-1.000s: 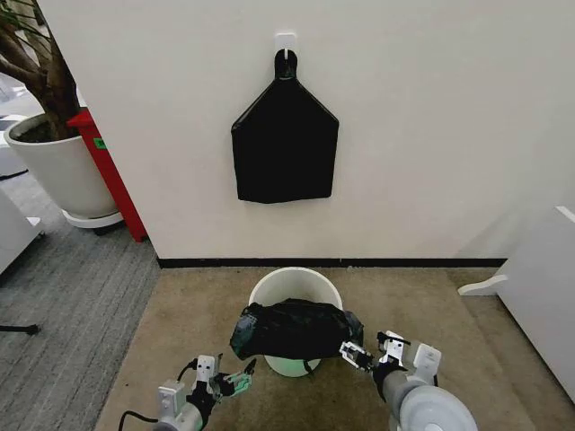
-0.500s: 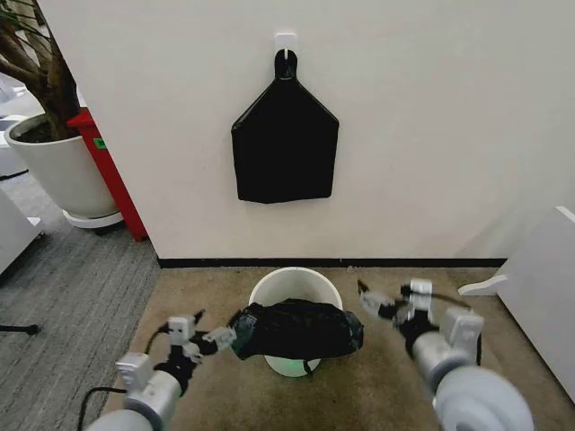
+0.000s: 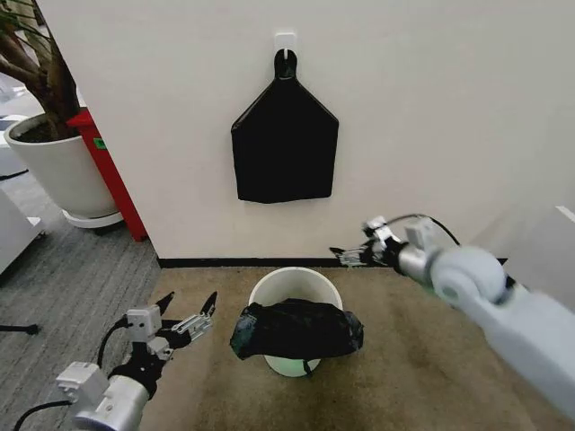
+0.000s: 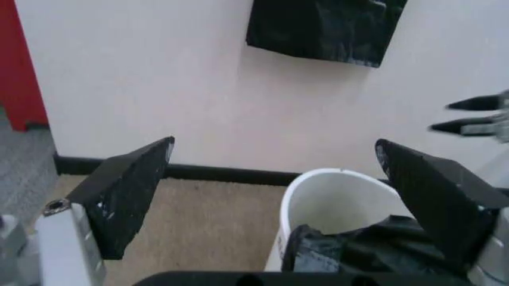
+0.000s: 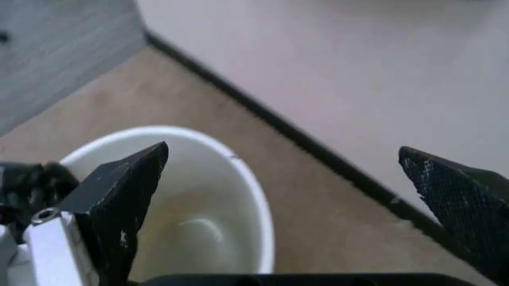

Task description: Place the garbage bag over the trash bin.

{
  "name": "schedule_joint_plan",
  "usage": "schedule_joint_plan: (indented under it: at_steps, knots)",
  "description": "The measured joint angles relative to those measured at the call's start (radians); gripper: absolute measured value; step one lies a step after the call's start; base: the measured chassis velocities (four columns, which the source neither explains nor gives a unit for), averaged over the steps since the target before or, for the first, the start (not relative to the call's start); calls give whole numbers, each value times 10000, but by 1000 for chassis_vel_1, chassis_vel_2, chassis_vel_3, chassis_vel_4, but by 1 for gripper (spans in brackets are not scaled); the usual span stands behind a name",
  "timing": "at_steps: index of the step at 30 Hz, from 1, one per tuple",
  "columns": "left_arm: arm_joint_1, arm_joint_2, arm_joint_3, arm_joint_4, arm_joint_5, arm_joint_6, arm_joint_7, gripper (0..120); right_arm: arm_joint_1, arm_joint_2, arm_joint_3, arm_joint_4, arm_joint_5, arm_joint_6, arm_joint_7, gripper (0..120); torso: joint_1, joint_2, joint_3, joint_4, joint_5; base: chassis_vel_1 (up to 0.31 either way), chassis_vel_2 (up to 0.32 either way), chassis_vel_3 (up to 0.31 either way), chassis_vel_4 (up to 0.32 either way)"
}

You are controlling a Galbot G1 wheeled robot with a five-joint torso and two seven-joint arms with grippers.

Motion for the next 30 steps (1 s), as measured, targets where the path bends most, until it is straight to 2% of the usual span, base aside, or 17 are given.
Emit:
schedule_joint_plan:
  at_steps: [2,4,5,6,7,8,16,21,26,30]
  knots:
    - [-17,-139,-100,31,318,-118,207,100,1028,314,-983,-718,27,-10,-231,100,0,0,0,2,3,0,0,0,0]
    - [-35,-168,-139,48,397,-155,256,100,1239,393,-1210,-877,37,-9,-274,100,0,1,0,3,-3,0,0,0,0]
    - [-107,-223,-252,90,536,-238,361,100,1809,641,-1892,-1340,83,-9,-351,100,0,0,-1,3,-14,0,0,0,0]
    - [-107,-223,-252,90,536,-238,361,100,1809,641,-1892,-1340,83,-9,-351,100,0,0,-1,3,-14,0,0,0,0]
    - [-294,-257,-436,142,633,-324,452,100,2649,1164,-3120,-2131,279,-10,-463,100,0,0,0,3,3,0,0,0,0]
    - [-428,-262,-520,170,649,-365,485,100,3113,1486,-3894,-2652,373,-9,-624,100,0,0,0,3,-4,0,0,0,0]
    - [-667,-438,-541,195,650,-464,580,100,4446,2498,-6296,-4728,578,-8,-1381,100,1,0,-1,1,-5,0,0,0,0]
    - [-695,-576,-500,229,689,-540,584,100,4558,2807,-6785,-5416,382,-5,-1372,100,0,0,-1,1,-4,0,0,0,0]
    - [-703,-672,-313,284,789,-627,583,100,4409,2881,-6778,-5773,259,-1,-1331,98,0,0,-2,1,-2,0,0,0,0]
    - [-849,-662,-80,455,872,-709,475,100,4268,2750,-6739,-5765,324,-1,-1335,82,0,0,-2,-1,-4,0,0,0,0]
